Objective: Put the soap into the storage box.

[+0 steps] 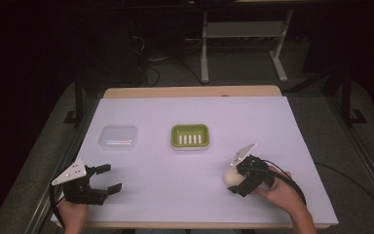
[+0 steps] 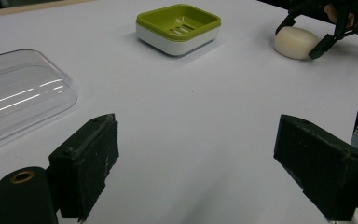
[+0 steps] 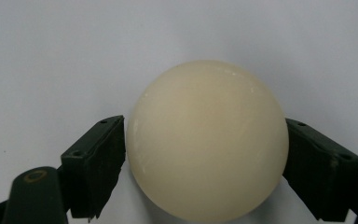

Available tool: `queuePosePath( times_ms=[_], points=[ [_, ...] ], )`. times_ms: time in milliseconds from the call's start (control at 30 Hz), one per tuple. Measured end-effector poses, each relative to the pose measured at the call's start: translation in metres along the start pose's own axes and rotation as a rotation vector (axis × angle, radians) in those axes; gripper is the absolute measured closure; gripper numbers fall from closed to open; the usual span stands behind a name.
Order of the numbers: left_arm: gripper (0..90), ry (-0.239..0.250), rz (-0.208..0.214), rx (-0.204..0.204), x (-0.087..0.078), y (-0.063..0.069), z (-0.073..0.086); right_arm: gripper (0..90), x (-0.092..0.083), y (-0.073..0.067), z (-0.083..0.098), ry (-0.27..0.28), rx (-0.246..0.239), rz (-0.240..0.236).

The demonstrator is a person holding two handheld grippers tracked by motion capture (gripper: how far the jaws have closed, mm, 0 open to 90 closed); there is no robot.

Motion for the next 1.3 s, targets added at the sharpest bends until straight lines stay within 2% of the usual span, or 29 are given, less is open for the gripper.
queuePosePath(
  times_ms=[567,700,833,1033,1133,1300],
  points=[
    [13.1,-0.002,0.000,0.004,-0.001,-0.001,0.000,23.2,0.003,0.000,-0.001,-0.017,-0.026,0.029],
    [13.1,0.001,-0.001,-0.002,-0.001,-0.001,0.000,23.5,0.003,-0.001,-0.001,-0.023,-0.004,0.030],
    [13.1,0.002,-0.001,-0.001,-0.002,-0.001,0.000,23.7,0.004,-0.003,-0.004,-0.037,0.001,0.010],
    [13.1,0.010,0.000,-0.007,-0.002,-0.001,0.000,23.7,0.004,-0.006,-0.013,-0.020,-0.007,-0.014],
    [13.1,0.011,0.000,-0.009,-0.002,-0.001,0.000,23.7,0.002,-0.010,-0.025,-0.002,-0.038,-0.016],
    [13.1,0.011,-0.001,-0.007,-0.003,-0.002,0.000,23.7,0.003,-0.012,-0.036,0.001,-0.051,-0.035]
  ],
)
Point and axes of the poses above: each handheld gripper's, and its own axes: x roughly forward along the jaws, z roughly out of its underside, y roughly to its right, the point moved 7 cm from there along x, roughly forward along the jaws, and after that the axes turned 7 degrees about y, right-handed, at the moved point
